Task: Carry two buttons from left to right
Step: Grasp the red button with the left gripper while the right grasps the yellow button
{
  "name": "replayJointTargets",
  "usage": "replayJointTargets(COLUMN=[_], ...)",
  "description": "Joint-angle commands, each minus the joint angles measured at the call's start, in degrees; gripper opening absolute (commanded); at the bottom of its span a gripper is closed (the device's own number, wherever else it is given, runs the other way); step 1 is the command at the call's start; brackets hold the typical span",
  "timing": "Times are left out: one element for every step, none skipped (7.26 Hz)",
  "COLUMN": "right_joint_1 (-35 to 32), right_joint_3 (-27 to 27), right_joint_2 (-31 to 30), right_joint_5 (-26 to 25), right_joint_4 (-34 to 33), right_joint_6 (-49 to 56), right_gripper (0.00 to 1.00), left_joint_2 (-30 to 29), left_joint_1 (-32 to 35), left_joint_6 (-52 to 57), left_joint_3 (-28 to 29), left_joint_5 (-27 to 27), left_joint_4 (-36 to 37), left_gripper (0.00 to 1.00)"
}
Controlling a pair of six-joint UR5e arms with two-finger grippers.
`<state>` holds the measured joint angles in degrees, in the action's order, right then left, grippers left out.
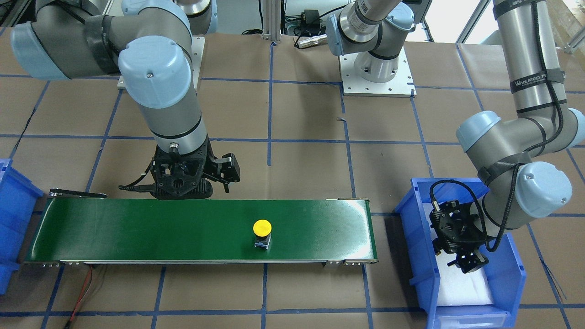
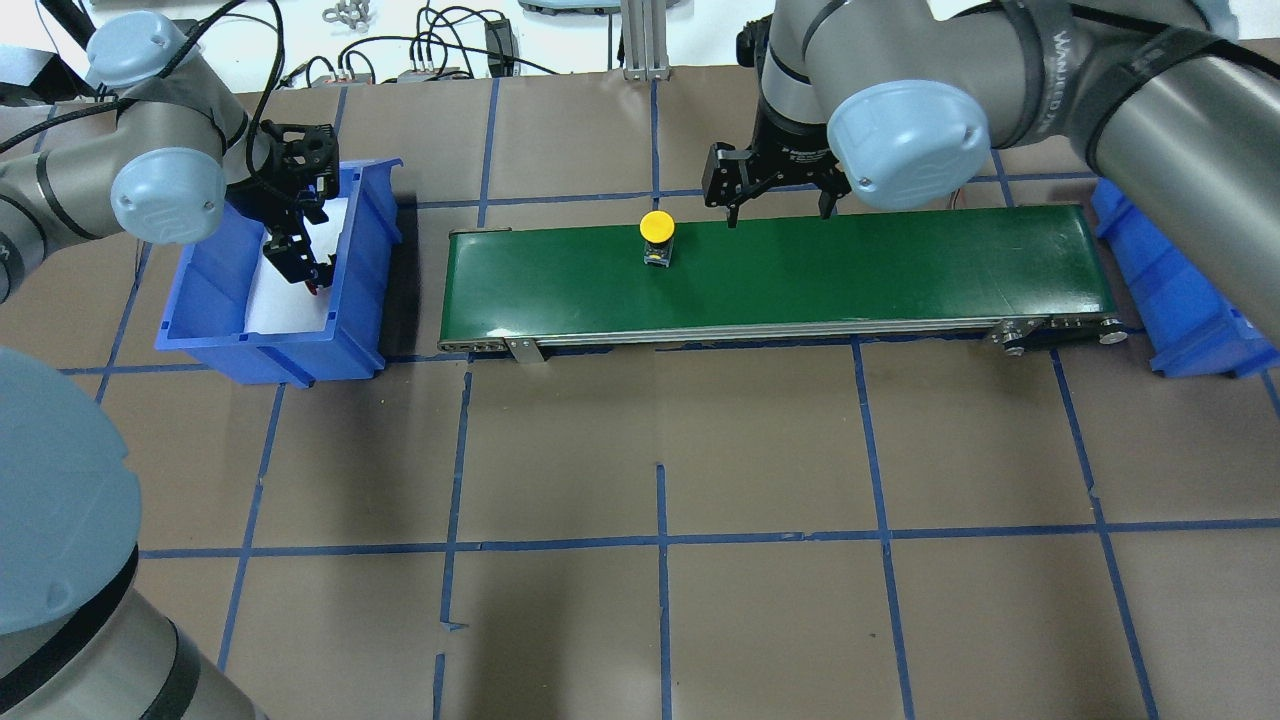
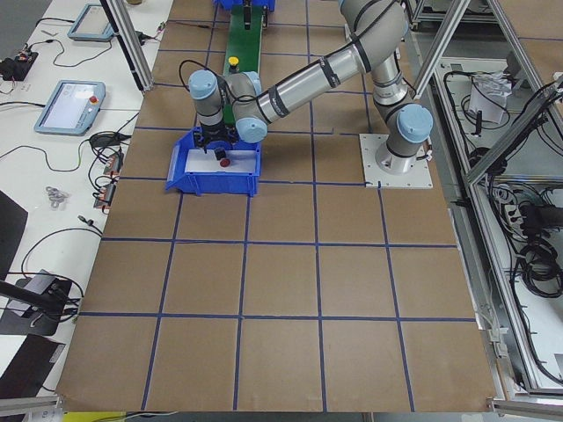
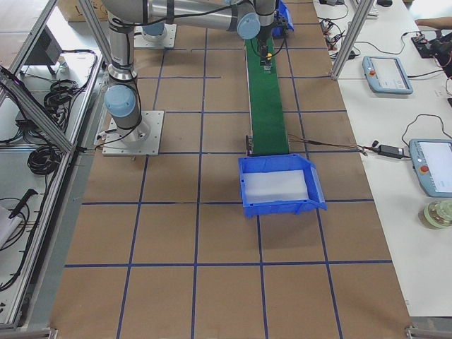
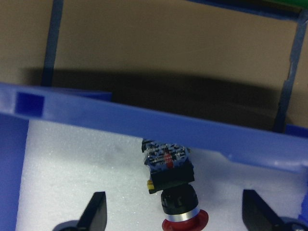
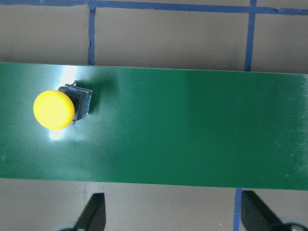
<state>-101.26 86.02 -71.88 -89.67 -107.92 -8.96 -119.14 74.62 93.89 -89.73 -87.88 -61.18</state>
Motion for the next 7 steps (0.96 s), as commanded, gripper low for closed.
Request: replayJointTargets(right_joint_1=[-1.0,-1.0,-2.0,-2.7,-3.0,-4.3,-4.5], right_joint_3=[-1.6,-1.8,-1.8,-3.0,-4.8,-5.4,-5.6], right_joint_2=[3.5,4.6,5.5,6.6,8.0,8.9,9.4], right_joint_5=[-0.1,0.1,0.0,0.0,-0.1,-0.3,-0.4], right_joint_4=[-1.7,-2.0,-4.1,-4.5,-4.3,-4.5,-4.6], right_joint_6=[-5.5,-7.1,-8.0,-9.6,-9.9,-9.9,-9.9], right_gripper=[1.00,1.00,1.00,1.00,1.00,1.00,1.00], left_joint_2=[-2.3,-3.0,-3.2,-3.6,-3.7,-3.7,-3.7], left_joint_1=[-0.1,0.1,0.2,0.5,0.5,0.7,1.1], left_joint_6=[-0.2,-0.4,-1.3,-2.2,-2.3,-2.4,-3.2], left_joint_3=[0.2,0.3,0.1,0.0,-0.1,-0.2,-0.2], left_joint_5=[0.4,0.4,0.4,0.4,0.5,0.5,0.5], left_joint_4=[2.6,3.3,4.0,4.0,4.1,4.2,4.2], left_gripper=[1.00,1.00,1.00,1.00,1.00,1.00,1.00])
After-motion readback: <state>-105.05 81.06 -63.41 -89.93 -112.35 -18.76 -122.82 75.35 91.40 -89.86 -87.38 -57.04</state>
